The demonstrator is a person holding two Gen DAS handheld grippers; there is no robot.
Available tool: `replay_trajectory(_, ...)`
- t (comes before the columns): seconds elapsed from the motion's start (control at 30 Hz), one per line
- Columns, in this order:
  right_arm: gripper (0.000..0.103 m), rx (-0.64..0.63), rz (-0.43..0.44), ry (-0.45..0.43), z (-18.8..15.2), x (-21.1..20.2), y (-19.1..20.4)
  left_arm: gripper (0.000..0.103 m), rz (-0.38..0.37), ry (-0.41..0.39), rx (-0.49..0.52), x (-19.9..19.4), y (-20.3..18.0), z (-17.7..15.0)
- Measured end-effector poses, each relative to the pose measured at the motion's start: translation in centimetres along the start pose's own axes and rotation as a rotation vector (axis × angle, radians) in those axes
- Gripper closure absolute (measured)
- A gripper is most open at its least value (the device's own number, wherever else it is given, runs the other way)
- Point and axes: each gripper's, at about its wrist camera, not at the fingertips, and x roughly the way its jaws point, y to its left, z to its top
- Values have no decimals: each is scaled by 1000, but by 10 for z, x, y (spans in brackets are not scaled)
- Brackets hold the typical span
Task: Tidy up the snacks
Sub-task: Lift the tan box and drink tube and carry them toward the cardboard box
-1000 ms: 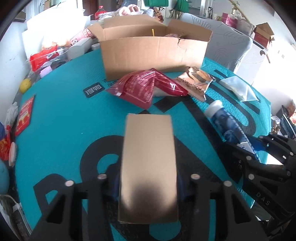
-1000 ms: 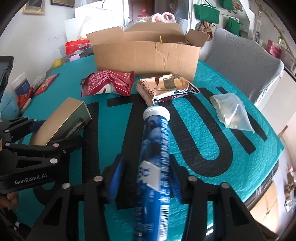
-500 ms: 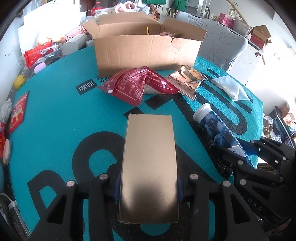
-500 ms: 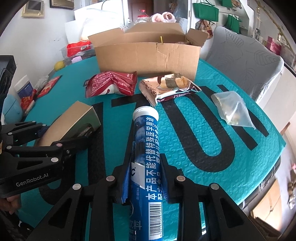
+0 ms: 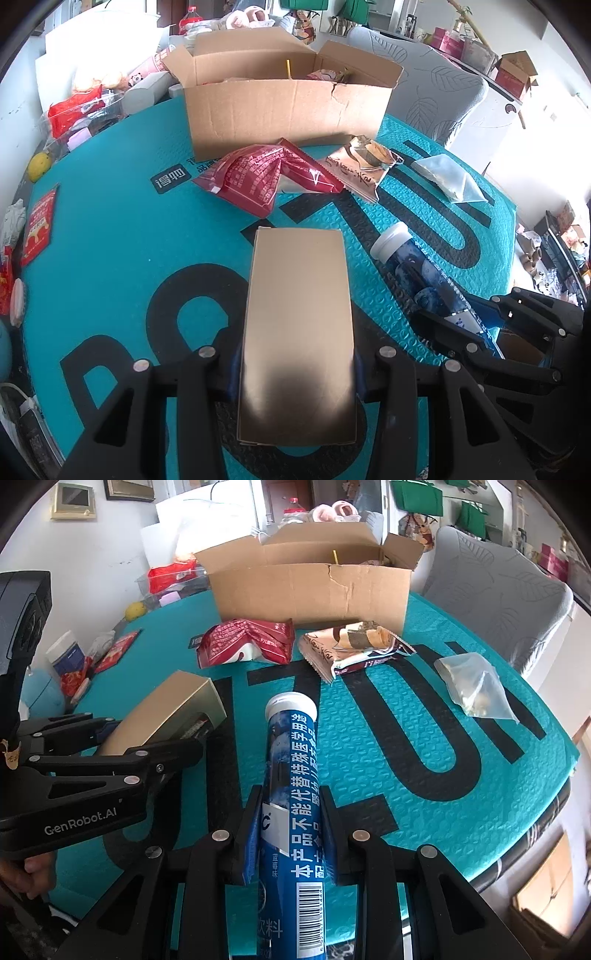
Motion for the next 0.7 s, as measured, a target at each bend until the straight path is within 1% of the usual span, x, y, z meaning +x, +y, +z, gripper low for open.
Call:
replay_trajectory(0.43,75,-8,56,-52,12,-24,5,59,-35,-55,19,-21,-5,13)
replay_trajectory(0.53,75,-26,64,-78,20,-32,8,59,-41,-83,26,-28,-8,21)
replay_trajectory(0.7,75,-59,50,-130,37,-47,6,59,-54,-136,25,-40,-11,39)
